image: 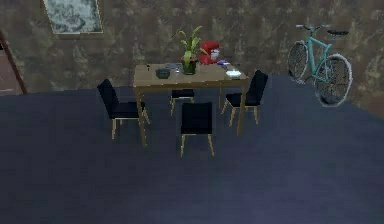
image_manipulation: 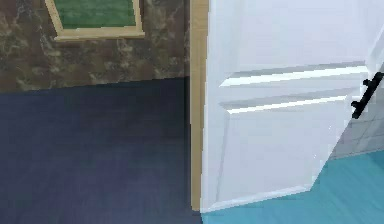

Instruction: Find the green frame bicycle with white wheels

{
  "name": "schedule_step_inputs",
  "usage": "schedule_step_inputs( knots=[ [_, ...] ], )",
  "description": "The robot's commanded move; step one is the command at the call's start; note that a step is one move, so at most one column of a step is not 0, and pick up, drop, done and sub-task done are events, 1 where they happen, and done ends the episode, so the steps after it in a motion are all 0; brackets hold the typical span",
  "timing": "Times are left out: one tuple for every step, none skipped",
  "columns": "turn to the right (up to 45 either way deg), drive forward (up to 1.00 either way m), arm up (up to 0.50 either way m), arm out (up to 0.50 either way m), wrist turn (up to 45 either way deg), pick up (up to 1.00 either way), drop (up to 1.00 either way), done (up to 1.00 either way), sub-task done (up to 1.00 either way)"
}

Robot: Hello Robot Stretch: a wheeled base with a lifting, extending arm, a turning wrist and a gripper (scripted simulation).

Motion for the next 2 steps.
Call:
schedule_step_inputs(
  knots=[
    [9.0,0.0,0.0,0.0,0.0,0.0,0.0,0.0,0.0],
    [0.0,0.15,0.0,0.0,0.0,0.0,0.0,0.0,0.0]
  ],
)
